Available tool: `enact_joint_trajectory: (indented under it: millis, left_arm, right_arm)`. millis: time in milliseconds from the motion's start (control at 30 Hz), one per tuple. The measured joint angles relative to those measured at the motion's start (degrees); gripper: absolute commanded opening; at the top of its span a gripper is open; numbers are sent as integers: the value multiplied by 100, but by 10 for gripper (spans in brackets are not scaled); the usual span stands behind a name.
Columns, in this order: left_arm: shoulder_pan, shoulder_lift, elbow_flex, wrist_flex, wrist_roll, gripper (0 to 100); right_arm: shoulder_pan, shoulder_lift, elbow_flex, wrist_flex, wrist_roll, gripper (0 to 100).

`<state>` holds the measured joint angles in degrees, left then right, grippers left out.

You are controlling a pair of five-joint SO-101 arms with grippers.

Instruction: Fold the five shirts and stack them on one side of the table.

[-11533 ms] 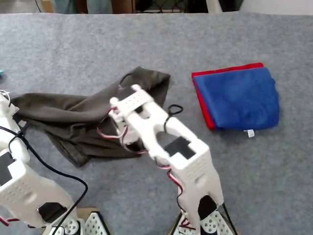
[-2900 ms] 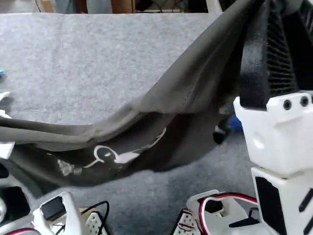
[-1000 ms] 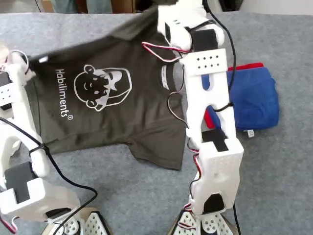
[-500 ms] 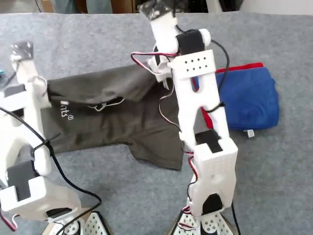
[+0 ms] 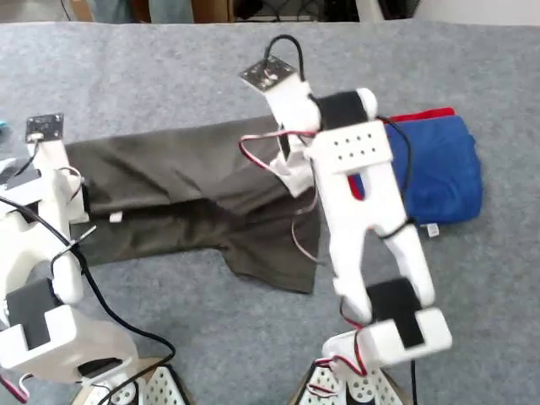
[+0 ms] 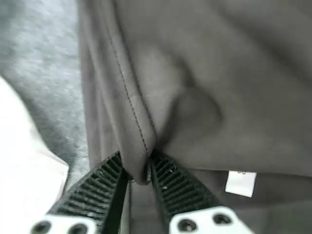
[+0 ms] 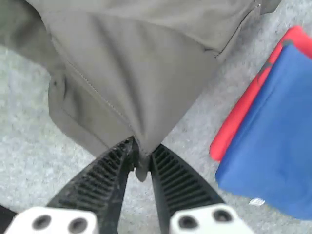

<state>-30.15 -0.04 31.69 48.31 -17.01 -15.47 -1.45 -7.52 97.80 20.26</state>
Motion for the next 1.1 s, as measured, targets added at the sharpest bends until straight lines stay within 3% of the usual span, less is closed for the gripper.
enact_joint_trajectory:
  millis: [467,700,1100]
  left_arm:
    - [-879,0,308,0,-1319,29]
    - [-624,-132,703,-53,-1380,29]
    - [-563,-193,721,-53,-1380,29]
  right_arm:
    - [0,-809,2101,-448,-9,15]
    - [0,-809,3182,-1011,-9,15]
    - [316,-1292,3218,-958,308,15]
